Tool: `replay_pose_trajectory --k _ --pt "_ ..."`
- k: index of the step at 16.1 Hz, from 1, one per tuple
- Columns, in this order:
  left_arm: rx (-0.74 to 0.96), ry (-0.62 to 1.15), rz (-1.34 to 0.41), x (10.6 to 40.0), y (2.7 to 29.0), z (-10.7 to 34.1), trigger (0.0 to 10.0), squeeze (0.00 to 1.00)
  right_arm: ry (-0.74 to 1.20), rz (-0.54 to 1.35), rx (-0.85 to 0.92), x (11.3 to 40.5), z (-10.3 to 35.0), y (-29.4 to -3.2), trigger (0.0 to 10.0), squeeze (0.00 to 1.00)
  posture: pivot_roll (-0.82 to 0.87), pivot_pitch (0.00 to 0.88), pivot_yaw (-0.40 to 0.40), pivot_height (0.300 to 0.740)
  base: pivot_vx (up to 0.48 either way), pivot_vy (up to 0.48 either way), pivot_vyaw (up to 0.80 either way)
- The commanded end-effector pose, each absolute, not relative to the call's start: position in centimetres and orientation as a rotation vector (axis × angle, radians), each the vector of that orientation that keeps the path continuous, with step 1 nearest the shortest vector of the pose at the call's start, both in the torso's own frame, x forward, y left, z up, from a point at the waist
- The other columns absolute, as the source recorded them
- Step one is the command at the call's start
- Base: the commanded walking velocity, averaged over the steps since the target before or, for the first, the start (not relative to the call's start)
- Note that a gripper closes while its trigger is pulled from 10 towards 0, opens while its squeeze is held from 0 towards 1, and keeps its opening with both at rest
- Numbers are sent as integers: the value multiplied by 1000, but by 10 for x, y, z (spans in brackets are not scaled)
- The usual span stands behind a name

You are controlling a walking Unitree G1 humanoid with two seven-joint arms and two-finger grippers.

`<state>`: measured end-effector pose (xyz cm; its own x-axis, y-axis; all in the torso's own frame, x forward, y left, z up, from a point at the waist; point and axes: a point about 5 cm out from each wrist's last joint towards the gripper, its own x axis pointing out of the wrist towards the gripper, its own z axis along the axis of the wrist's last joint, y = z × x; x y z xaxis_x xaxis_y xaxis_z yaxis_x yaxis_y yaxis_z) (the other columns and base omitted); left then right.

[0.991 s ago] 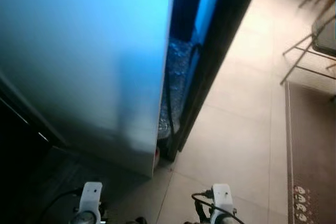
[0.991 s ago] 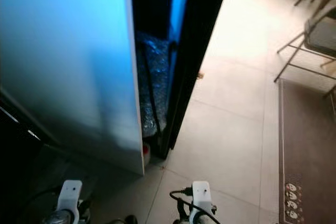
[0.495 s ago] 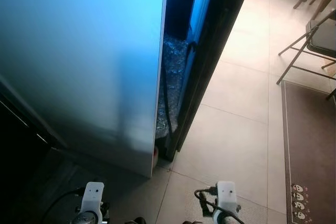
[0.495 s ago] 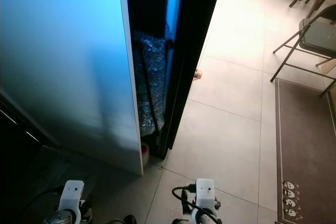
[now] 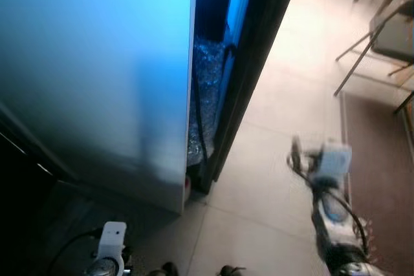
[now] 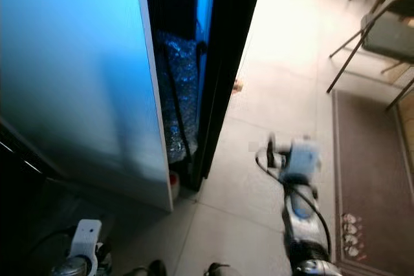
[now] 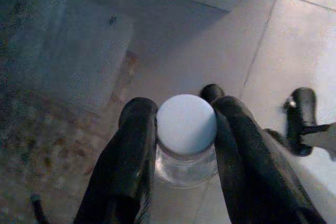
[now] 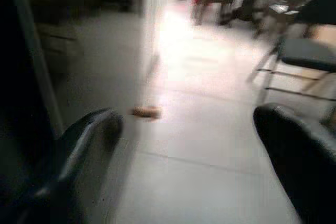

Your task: Restocking fridge

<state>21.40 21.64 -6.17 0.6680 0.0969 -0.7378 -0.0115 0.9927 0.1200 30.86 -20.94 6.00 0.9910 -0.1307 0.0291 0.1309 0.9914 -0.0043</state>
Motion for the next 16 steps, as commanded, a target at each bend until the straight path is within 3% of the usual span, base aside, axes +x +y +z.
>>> replay_pose_trajectory --k 1,4,9,12,13,14,16 --pt "112 853 55 208 214 -65 10000 0 86 -130 18 290 31 -204 10000 0 -103 201 -59 740 0 0 0" --pt "110 845 53 208 212 -66 10000 0 12 -65 -6 293 44 -196 10000 0 -106 200 -63 740 0 0 0" --pt "118 836 57 210 213 -64 10000 0 -149 203 22 301 86 -161 10000 0 -122 200 -60 740 0 0 0" --pt "119 830 54 213 209 -63 10000 0 -150 308 17 323 106 -143 10000 0 -120 183 -57 740 0 0 0" --pt "118 828 54 214 208 -63 10000 0 -126 318 8 327 106 -142 10000 761 -119 180 -59 740 0 0 0" --pt "119 824 53 215 208 -62 10000 0 -114 311 -14 333 108 -141 10000 1000 -115 176 -61 740 0 0 0" --pt "122 816 52 217 207 -61 10000 0 -100 270 -44 347 115 -141 10000 1000 -107 170 -63 740 0 0 0"
